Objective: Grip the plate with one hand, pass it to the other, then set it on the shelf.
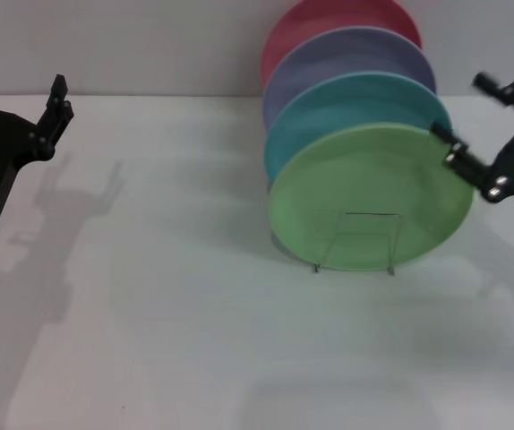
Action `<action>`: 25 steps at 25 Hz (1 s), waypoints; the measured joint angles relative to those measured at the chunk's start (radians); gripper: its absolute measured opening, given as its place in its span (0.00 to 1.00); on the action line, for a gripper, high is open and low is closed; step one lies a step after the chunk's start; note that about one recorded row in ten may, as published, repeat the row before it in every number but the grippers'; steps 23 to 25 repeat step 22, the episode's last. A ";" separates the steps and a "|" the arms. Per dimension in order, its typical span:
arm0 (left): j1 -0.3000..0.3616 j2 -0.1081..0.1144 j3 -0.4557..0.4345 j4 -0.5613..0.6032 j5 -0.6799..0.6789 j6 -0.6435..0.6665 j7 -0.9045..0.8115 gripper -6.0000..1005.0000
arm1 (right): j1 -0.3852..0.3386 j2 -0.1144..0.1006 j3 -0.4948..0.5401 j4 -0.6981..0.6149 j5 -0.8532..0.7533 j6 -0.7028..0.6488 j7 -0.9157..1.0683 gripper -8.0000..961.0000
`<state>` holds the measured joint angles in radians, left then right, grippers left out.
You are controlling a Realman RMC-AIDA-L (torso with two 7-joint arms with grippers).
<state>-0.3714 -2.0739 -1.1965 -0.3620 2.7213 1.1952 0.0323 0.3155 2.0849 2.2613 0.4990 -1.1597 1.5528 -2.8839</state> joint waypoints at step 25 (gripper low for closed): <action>0.037 0.003 -0.098 0.067 -0.020 0.028 -0.001 0.81 | -0.105 0.007 -0.049 -0.369 1.052 -0.131 0.061 0.63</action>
